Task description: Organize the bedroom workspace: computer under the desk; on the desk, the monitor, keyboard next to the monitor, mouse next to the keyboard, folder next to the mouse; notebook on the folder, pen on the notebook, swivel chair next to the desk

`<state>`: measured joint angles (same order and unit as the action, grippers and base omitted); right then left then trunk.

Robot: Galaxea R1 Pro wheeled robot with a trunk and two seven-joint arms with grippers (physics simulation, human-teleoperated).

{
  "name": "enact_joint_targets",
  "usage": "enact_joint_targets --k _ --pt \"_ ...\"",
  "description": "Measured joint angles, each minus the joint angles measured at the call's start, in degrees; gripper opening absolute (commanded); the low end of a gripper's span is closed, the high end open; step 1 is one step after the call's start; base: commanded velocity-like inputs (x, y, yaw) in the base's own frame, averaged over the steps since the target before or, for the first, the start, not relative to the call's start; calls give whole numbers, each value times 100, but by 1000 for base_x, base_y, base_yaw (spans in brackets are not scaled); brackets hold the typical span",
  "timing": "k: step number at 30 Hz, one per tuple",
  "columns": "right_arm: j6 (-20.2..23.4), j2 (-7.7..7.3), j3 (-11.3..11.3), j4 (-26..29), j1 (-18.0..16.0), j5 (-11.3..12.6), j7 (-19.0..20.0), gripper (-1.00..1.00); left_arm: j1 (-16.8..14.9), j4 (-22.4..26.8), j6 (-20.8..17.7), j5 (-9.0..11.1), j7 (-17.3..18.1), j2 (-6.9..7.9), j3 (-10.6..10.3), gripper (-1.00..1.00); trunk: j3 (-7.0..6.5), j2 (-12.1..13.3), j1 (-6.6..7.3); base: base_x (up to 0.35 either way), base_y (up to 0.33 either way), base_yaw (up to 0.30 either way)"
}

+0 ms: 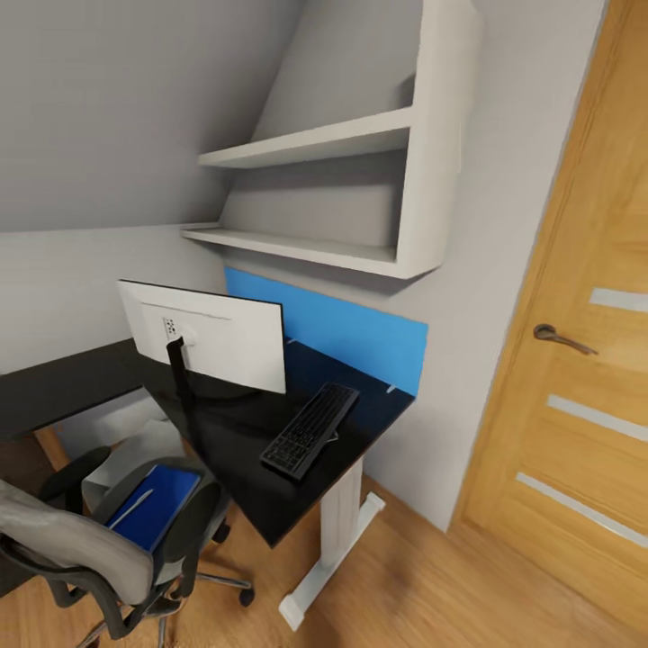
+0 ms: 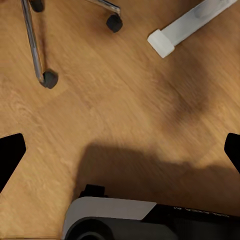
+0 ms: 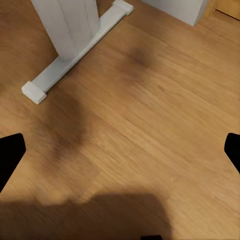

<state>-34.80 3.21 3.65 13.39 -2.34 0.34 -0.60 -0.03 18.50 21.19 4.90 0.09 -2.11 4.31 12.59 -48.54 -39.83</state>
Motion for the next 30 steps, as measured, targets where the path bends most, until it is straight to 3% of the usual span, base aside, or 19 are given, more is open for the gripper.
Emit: enact_joint_targets --k 30 --pt "0 2 -2 0 1 0 0 100 0 0 0 0 4 -2 0 100 0 0 0 0 0 287"
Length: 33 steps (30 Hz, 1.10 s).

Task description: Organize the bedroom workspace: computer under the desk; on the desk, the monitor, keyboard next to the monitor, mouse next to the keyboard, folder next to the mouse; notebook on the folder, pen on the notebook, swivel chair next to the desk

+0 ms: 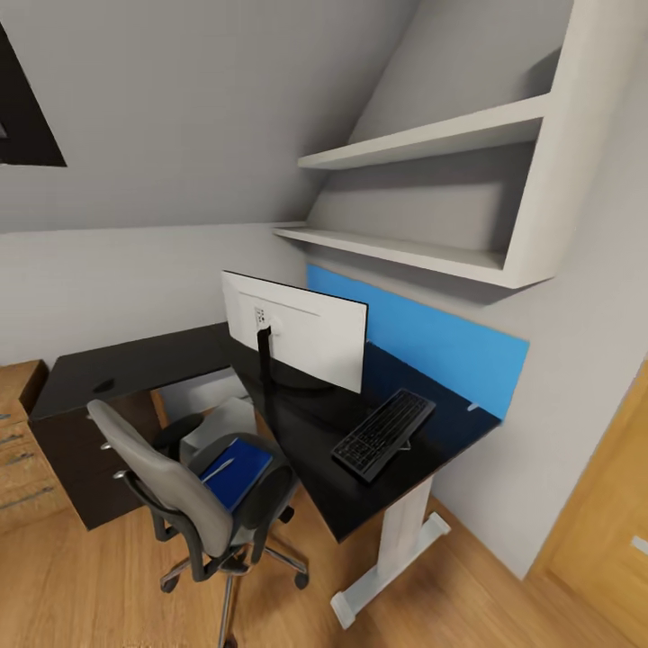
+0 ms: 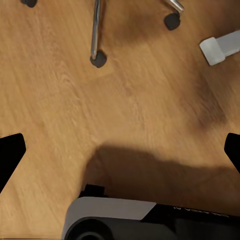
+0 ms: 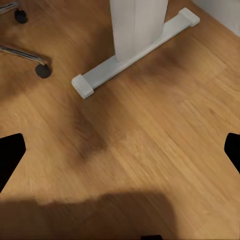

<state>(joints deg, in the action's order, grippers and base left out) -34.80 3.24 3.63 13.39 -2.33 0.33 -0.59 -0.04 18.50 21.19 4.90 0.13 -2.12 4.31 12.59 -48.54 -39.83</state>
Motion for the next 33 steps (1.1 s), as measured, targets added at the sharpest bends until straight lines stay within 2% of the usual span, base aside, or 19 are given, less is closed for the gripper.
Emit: enact_joint_targets --k 33 --pt "0 -3 0 0 1 -2 -1 100 -2 1 2 4 -1 1 3 100 0 1 0 0 0 287"
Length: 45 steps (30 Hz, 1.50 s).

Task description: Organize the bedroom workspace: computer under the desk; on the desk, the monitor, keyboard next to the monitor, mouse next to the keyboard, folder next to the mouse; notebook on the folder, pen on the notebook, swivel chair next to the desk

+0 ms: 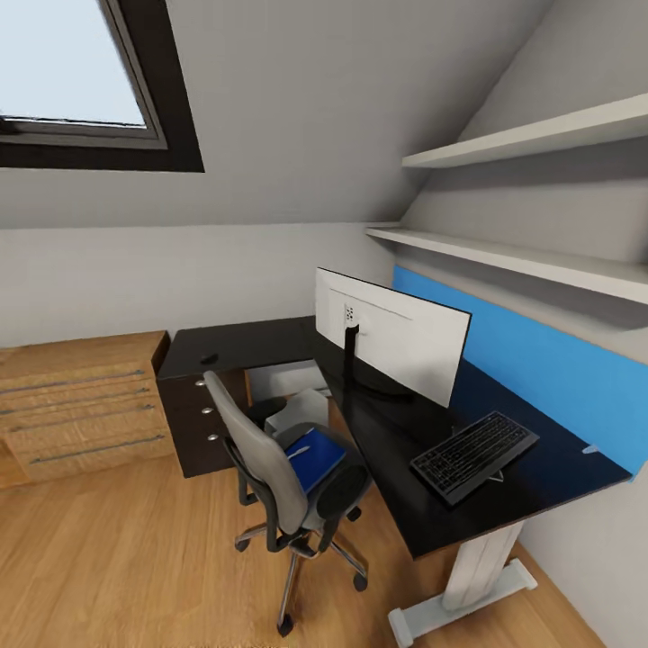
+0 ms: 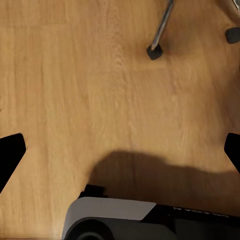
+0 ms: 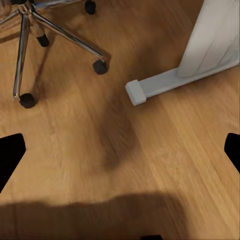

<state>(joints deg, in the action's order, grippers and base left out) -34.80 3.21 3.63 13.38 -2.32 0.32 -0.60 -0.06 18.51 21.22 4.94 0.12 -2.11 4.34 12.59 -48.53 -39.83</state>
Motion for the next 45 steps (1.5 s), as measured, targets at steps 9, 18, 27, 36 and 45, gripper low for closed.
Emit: enact_joint_targets --k 9,18,27,36,45 --pt "0 0 -1 0 0 1 0 100 0 -1 5 13 -4 3 15 100 0 0 -2 -61 2 287" --pt "1 0 -2 0 -2 1 0 100 3 7 7 29 -25 11 50 100 0 0 -3 -276 70 287" --pt "0 -4 7 0 -1 2 -1 100 1 133 7 712 -22 50 186 100 0 -1 -1 -78 20 287" --pt "0 -20 8 9 -1 2 7 100 1 318 -6 1300 -20 38 221 100 0 0 0 -3 1 179" --pt "0 -26 7 9 2 1 8 100 -1 324 -12 1297 -10 30 205 100 161 -360 -197 0 0 15"
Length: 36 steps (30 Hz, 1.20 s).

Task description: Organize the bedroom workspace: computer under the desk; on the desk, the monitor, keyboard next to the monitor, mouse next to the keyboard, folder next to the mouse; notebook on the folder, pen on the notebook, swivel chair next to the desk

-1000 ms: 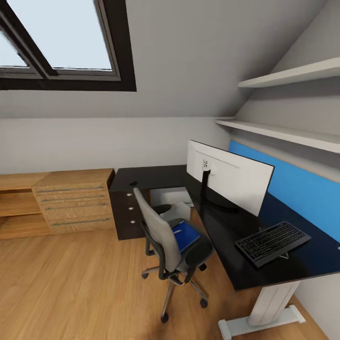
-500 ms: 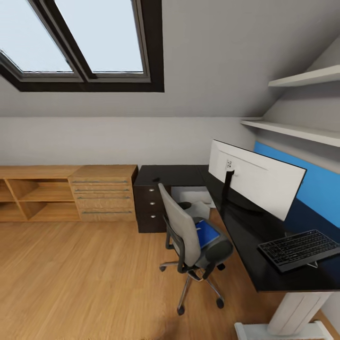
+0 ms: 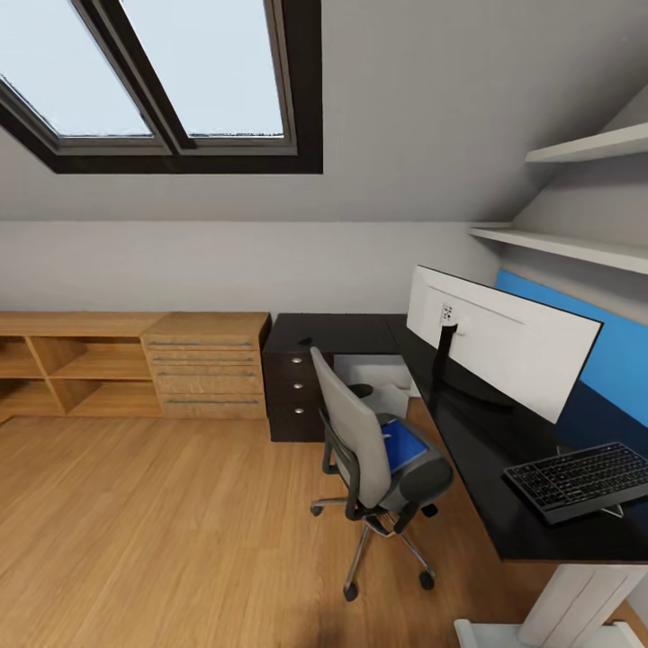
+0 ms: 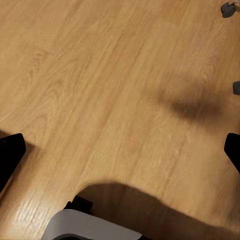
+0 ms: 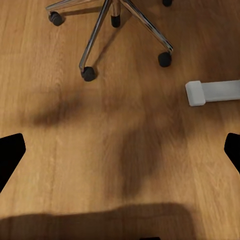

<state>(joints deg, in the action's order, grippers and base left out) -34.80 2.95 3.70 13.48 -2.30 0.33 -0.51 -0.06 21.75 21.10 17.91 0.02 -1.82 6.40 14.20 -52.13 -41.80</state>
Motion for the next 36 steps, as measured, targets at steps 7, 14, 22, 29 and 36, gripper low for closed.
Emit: enact_joint_targets --k 7,14,22,29,36 --pt "0 -7 0 6 -3 0 0 100 3 0 -7 -11 5 -4 -6 100 126 -281 -154 0 0 1" --pt "0 -9 0 1 -1 -4 0 100 3 0 -30 -13 6 -7 -12 100 252 -562 -308 0 0 0" --pt "0 -9 1 0 -3 -7 0 100 3 0 -54 -13 6 -3 -13 100 396 -883 -484 0 0 0" --pt "15 -29 4 -4 -2 -7 0 100 3 0 -61 -7 6 -1 -13 100 522 -1164 -637 0 0 0" --pt "17 -64 8 -8 -4 -7 0 100 0 1 -57 -10 6 8 -13 100 647 -1445 -791 0 0 0"
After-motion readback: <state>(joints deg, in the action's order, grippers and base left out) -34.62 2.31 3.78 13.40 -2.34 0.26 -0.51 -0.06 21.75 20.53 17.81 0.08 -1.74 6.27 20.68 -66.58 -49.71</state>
